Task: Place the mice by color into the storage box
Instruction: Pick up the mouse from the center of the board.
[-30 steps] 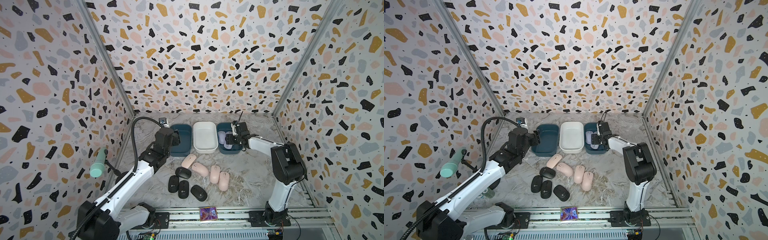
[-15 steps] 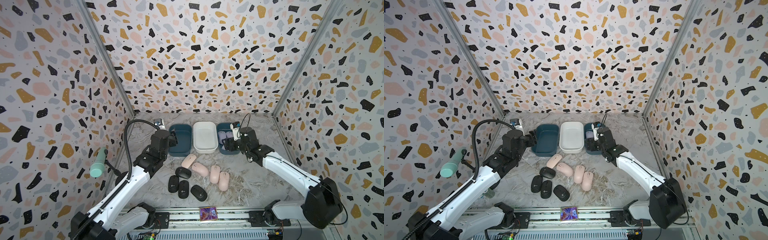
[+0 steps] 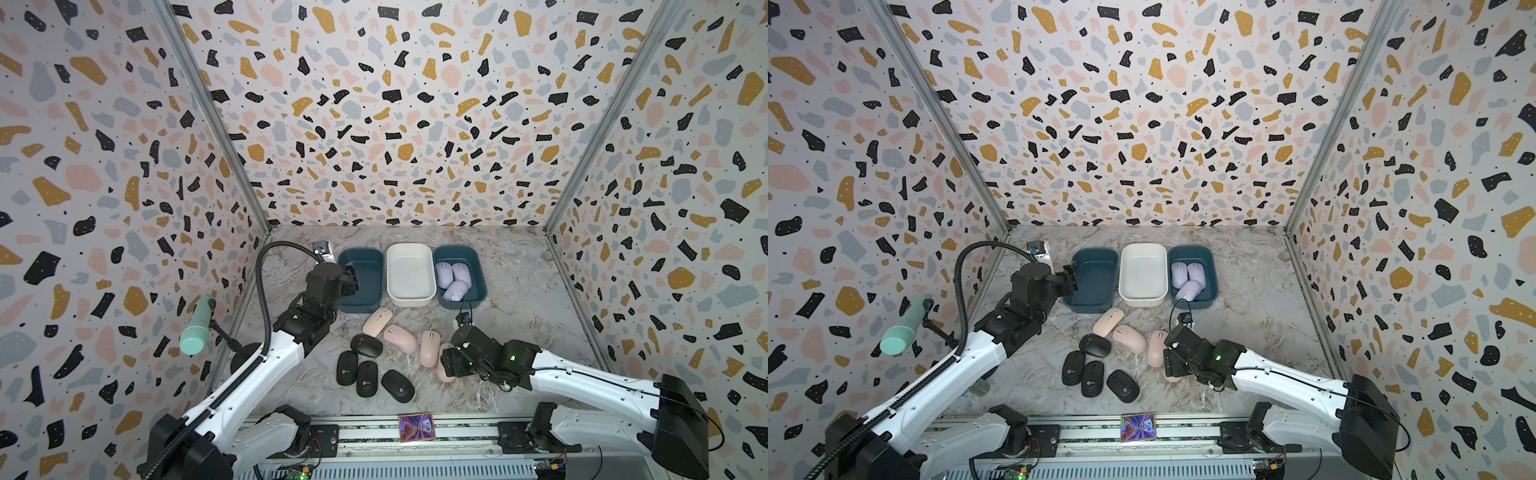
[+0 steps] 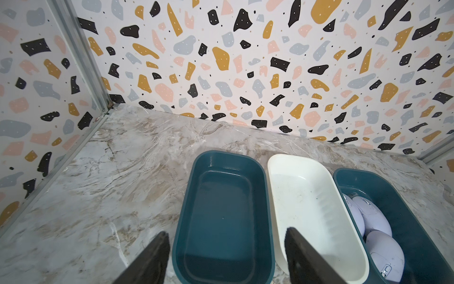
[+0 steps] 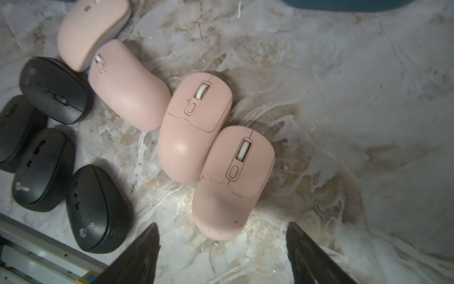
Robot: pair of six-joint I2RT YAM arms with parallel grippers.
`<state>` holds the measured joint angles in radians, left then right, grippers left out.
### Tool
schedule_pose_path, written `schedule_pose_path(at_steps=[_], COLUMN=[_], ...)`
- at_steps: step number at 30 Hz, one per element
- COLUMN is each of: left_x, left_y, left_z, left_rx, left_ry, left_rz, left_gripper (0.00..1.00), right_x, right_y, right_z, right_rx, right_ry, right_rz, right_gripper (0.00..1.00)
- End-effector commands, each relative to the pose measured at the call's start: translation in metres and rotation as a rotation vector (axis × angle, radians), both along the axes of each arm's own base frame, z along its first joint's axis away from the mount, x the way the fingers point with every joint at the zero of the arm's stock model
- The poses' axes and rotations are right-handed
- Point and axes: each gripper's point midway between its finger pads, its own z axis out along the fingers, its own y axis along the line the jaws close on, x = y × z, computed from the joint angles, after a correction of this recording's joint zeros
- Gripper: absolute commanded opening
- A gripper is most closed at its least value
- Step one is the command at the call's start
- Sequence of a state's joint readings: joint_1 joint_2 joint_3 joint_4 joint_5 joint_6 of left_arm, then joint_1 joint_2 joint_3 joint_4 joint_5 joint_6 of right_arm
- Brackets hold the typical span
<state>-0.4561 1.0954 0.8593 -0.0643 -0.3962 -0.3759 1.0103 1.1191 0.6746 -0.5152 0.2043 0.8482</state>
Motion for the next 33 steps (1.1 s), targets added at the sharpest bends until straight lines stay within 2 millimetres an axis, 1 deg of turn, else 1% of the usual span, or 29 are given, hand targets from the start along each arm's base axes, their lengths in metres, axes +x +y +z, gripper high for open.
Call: schedule_pose_path(at_steps=[1,3,7,16,22,33], left_x=[0.006,0.007,0.007,0.003,0.002,0.002], left_y=[-0.012,-0.014,-0.014,-0.008,-0.006,-0.005], left_z=[0.005,0.004,0.004,0.002,0.003,0.003], left_rx=[-0.017,-0.023,-0.026,-0.017,-0.006,-0.007], left_ry=[-0.044,-0.048,-0.056,-0.057,-0.056,-0.056], left_rz=[-0.05,-0.054,-0.055,-0.035,-0.027,-0.023], left_gripper=[0.73,0.73,0.73,0.73,0.73,0.73], right_x=[-0.002,0.0,0.006,0.015,0.015,0.011], right_y=[-0.015,-0.014,-0.004,0.011,0.012,0.003], right_z=[-0.012,-0.015,-0.016,-0.025,-0.031,-0.045], right_rx=[-0.062,-0.081,-0.086,-0.126,-0.141,-0.171], right_ry=[0.032,0.036,0.027,0.032,0.043,0.083], right_rz=[-0.11,-0.118,-0.098,-0.058,-0.058,-0.068], right_gripper=[0.83,0.82,0.82,0.82,0.82,0.8])
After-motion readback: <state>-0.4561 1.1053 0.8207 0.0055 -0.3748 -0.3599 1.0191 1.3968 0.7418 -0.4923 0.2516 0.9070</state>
